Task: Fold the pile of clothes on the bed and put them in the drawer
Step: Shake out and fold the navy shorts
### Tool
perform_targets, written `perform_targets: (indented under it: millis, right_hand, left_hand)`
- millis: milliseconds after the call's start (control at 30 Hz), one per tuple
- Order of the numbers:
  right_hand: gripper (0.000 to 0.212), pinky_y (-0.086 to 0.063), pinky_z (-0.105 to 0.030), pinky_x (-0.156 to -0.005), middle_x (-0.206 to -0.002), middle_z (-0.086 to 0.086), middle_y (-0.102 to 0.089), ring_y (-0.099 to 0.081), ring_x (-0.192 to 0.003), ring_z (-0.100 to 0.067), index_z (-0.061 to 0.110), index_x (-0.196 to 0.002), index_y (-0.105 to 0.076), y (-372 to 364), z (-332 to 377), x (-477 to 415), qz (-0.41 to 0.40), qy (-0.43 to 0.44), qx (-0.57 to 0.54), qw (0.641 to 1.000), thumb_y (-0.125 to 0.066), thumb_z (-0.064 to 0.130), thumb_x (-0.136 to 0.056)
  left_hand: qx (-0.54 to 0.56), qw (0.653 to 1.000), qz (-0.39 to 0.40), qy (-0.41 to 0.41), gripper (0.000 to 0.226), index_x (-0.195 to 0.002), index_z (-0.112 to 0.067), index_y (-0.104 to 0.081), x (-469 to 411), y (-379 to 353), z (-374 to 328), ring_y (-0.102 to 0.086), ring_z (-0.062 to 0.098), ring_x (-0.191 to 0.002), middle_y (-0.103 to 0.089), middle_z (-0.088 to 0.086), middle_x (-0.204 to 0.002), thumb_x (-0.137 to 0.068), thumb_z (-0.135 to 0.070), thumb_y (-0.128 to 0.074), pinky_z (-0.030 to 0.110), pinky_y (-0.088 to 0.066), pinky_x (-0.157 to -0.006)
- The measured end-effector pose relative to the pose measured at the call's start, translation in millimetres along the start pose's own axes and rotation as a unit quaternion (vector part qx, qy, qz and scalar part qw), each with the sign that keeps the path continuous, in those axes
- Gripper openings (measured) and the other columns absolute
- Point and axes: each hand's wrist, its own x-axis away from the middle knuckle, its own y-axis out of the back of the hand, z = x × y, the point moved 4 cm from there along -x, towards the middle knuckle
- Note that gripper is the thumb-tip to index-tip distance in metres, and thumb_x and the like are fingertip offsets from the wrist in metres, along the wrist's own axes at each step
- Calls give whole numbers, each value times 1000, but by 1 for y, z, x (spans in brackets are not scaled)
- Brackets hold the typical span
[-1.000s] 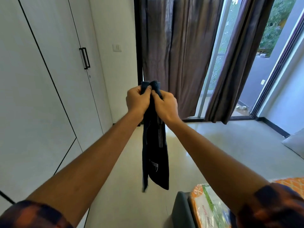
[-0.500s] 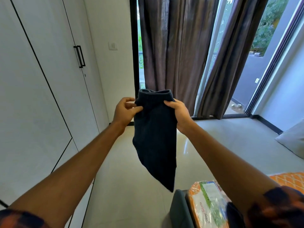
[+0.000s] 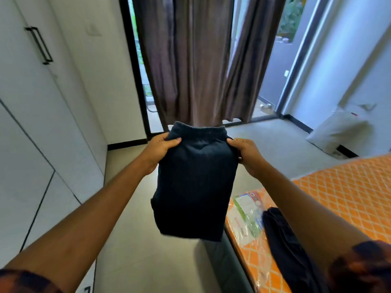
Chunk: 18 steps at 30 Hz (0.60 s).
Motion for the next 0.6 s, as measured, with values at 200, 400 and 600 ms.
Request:
perform_targets:
  millis: [200, 400, 600]
  right_hand:
    - [56, -49, -44, -95, -122, -23, -68, -64, -106, -31, -6, -122, -65, 61, -49, 50, 7, -69, -77, 995, -70, 39, -90]
    - [43, -56, -31, -75, -105, -12, -74, -71, -86, -20, 2, -116, -68, 129, -85, 86, 65, -139, -67, 986, -70, 30, -84]
    - [11, -41, -30, -70, -91, 5, -69, -58, -84, -9, 16, -103, -73, 231, -110, 85, -34, -154, 89, 983, -64, 20, -97]
  left_hand:
    - [-10, 993, 119, 6, 17, -110, -10, -71, 4, -66, 5, -71, 22, -100, -75, 7, -108, -96, -15, -64, 31, -55, -87]
    - [-54, 962, 249, 100, 24, -117, -9, -68, 13, -146, 31, -71, 27, -103, -75, 9, -112, -95, -18, -64, 38, -55, -90]
    - [-125, 952, 240, 146, 28, -119, -16, -68, -18, -255, 68, -70, 25, -104, -73, 5, -114, -94, -28, -69, 43, -55, -94]
